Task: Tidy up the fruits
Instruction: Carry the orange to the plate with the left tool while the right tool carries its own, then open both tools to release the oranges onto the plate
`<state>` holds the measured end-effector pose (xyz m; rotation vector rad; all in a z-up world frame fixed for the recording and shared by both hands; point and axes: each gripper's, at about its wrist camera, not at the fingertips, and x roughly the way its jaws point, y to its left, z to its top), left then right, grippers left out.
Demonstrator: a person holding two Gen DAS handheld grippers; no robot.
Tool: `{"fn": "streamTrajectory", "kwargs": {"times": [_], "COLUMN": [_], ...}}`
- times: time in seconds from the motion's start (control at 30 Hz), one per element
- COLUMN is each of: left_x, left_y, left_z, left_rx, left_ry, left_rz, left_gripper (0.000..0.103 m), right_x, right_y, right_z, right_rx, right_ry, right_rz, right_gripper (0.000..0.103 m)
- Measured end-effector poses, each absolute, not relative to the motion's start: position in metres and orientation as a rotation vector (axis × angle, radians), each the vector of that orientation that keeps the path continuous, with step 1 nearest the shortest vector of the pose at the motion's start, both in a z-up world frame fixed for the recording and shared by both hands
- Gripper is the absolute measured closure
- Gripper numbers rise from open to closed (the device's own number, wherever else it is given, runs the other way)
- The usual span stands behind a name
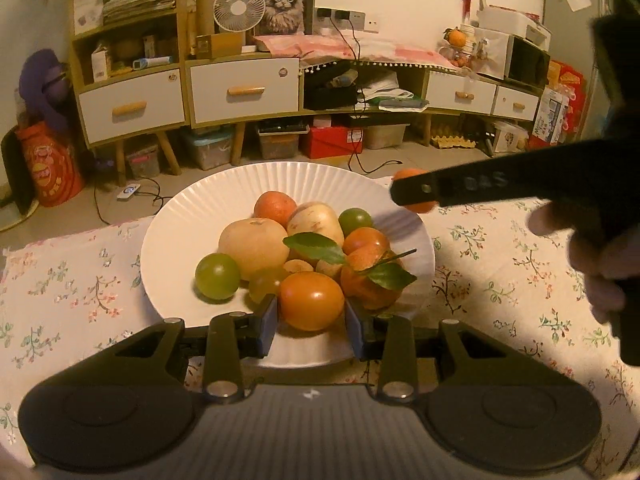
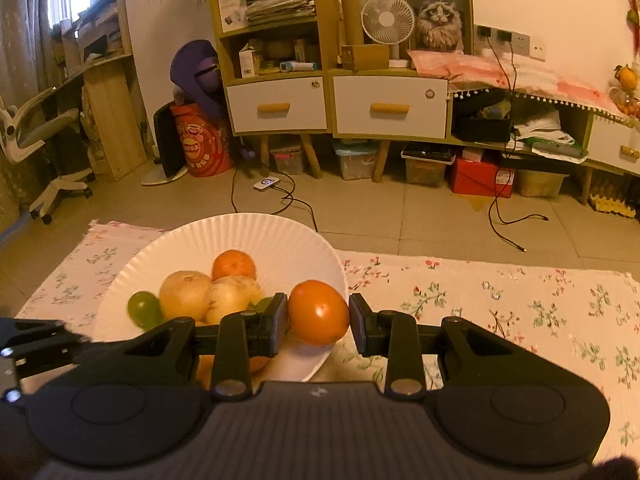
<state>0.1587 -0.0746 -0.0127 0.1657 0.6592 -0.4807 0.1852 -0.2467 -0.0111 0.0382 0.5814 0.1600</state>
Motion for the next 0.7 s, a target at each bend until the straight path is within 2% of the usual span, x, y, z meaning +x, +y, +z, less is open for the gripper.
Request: {"fn": "streamTrajectory", "kwargs": {"times": [0.23,0.7], "left_x": [0.159,0.159], "left_y": [-0.074,-0.069], "left_z": [-0.012,-0.011], "left_rx": [0.168,0.166], "left_ry": [0.637,0.623], "left_rz": [-0.483,-0.488], "left_gripper": [0.071,0.057], "right_x": [0.203,0.223], "right_y": [-0.245,-0.233], "right_z": [-0.013,-0.020], "right_rx": [0.041,0.050], "right_ry": [0.584,0.603], "right_rz": [0.171,0.214], "right_gripper": [0.073,0.073]}}
